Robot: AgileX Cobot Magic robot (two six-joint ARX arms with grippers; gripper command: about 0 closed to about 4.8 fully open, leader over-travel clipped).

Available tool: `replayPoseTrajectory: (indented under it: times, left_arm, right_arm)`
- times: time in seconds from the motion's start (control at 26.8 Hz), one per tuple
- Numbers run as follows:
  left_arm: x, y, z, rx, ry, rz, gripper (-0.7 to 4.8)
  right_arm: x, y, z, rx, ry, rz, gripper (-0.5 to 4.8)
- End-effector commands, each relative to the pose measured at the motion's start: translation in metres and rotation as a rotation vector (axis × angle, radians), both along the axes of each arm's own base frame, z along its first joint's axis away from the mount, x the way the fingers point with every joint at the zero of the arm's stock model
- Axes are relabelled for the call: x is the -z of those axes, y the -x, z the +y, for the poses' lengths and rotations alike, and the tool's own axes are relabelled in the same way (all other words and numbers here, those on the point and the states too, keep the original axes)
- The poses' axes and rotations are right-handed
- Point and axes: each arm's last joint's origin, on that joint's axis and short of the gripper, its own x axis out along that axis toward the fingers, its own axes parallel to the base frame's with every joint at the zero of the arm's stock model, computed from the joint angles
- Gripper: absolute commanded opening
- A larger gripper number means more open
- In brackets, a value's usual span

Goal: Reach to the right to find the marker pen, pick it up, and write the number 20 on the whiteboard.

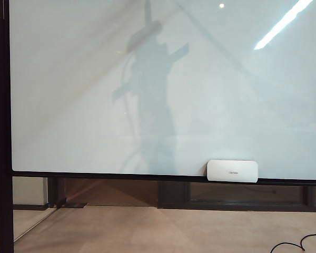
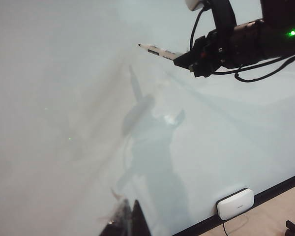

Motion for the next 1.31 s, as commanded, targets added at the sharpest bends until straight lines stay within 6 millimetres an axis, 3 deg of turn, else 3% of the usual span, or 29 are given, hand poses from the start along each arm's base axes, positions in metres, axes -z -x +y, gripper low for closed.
replayPoseTrajectory:
  times: [0.04,0.52,0.97,1.31]
  left_arm:
    - [-0.002,0.001,-0.002,0.088,-0.018,-0.024,-0.05]
    - [-0.002,0.001,-0.001,0.052,-0.034,-0.036,-0.05]
    - [-0.003,0.001,-0.001,0.048,-0.047,-0.049,-0.05]
    - [-0.005,0.002,-0.001,0.047,-0.036,-0.078,-0.05]
  right_arm:
    - [-0.002,-0.002,0.000,0.011,0.000,-0.033,-0.02]
    - [0.008,-0.015,0.001,0.033,0.019,-0.033,-0.02]
    - [0.007,-0.025,-0.014,0.045,0.012,-0.049,-0.02]
    - [0.014,-0.035,-0.014,0.006,0.013,-0.050,-0.02]
